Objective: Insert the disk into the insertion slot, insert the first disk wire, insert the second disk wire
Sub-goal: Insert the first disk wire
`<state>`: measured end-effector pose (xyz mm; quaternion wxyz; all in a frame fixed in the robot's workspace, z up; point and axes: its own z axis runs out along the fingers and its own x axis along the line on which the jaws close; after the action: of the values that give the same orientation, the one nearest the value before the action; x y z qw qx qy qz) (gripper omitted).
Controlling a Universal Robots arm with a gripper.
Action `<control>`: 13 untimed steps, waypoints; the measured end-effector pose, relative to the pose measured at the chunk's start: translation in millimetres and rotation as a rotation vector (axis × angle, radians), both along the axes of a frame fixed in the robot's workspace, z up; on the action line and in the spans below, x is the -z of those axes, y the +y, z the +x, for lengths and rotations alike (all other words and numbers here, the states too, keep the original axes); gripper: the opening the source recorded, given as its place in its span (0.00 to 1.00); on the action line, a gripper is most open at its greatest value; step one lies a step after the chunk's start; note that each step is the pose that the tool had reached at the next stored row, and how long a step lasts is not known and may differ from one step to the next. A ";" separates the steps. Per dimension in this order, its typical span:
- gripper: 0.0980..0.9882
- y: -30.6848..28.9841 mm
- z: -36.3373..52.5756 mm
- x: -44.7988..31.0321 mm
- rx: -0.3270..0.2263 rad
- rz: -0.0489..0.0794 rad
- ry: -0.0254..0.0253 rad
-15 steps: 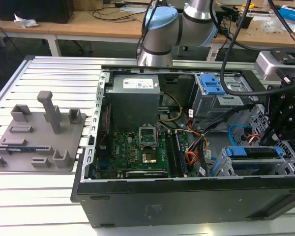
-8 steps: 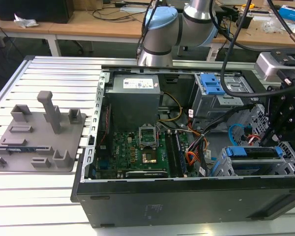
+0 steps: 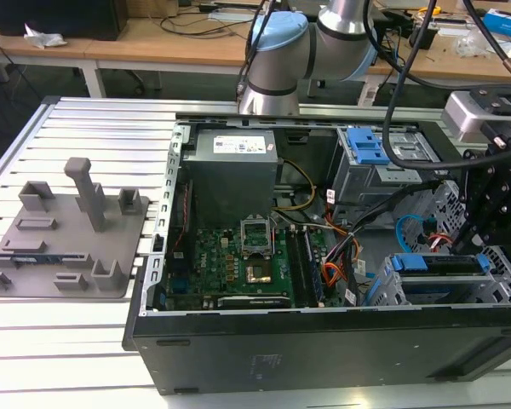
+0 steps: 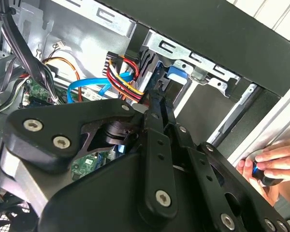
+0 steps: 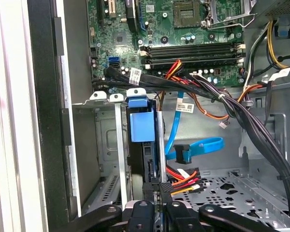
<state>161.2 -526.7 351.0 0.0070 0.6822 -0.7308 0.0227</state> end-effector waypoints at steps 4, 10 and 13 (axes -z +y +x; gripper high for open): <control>0.07 -0.4 0.0 0.5 0.000 0.000 0.0000; 0.07 -0.4 0.0 1.2 0.000 0.000 0.0000; 0.07 -0.4 0.0 1.8 0.000 0.000 0.0000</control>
<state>161.2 -527.1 349.2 0.0070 0.6822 -0.7308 0.0228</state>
